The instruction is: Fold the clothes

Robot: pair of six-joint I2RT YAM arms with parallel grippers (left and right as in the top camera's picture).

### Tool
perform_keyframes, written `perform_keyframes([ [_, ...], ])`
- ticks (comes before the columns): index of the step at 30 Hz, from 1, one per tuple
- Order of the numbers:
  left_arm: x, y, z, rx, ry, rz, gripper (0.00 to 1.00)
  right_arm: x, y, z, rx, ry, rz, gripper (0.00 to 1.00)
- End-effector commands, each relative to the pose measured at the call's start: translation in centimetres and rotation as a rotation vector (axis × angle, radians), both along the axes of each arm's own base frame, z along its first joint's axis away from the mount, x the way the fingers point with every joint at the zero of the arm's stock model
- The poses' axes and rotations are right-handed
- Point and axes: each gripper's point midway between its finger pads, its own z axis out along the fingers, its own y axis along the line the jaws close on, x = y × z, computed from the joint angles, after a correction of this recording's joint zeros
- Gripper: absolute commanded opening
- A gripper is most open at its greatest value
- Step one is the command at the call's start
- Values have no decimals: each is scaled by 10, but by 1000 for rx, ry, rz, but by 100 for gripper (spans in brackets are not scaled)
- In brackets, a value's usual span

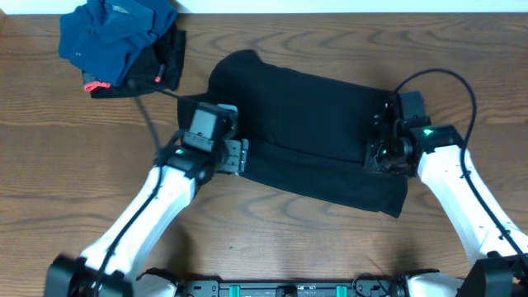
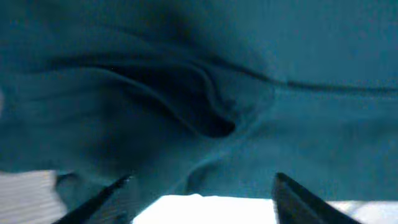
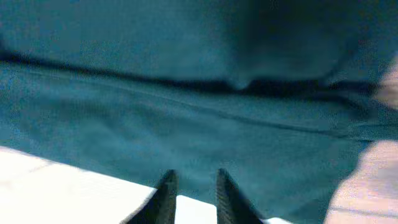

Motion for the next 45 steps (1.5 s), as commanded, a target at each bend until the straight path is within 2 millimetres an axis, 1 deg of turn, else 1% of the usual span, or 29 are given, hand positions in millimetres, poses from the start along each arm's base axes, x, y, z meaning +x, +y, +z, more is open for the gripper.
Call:
perform_keyframes([
  [1, -8, -11, -21, 11, 68, -64, 56, -15, 20, -9, 108, 43, 39, 8],
  [4, -10, -12, -34, 19, 108, -68, 43, -25, 25, -20, 148, 71, 39, 6],
  [6, -10, -14, -39, 12, 123, -73, 40, -31, 25, -30, 151, 89, 19, 6],
  [10, -11, -13, -49, 29, 144, -88, 40, -42, 23, -50, 156, 114, -15, 4],
  [14, -6, -7, -60, 37, 160, -73, 41, -44, 22, -66, 163, 95, -43, 5],
  [16, -4, 0, -67, 40, 177, -51, 41, -45, 18, -72, 149, 90, -72, 6],
  [20, -1, 18, -83, 50, 223, 5, 41, -47, 2, -83, 79, 96, -157, 8],
  [25, -1, 37, -98, 57, 272, 59, 41, -44, -13, -84, 60, 96, -224, 9],
  [28, -2, 44, -102, 60, 292, 80, 41, -42, -27, -85, 37, 94, -287, 8],
  [34, -14, 55, -105, 63, 354, 135, 41, -44, -47, -86, 27, 110, -369, 7],
  [38, -25, 59, -106, 70, 406, 161, 41, -45, -58, -87, -2, 112, -402, 7],
  [40, -34, 61, -107, 69, 448, 207, 41, -47, -64, -88, -24, 115, -413, 7],
  [45, -52, 65, -107, 75, 530, 284, 40, -46, -69, -88, -32, 110, -431, 8],
])
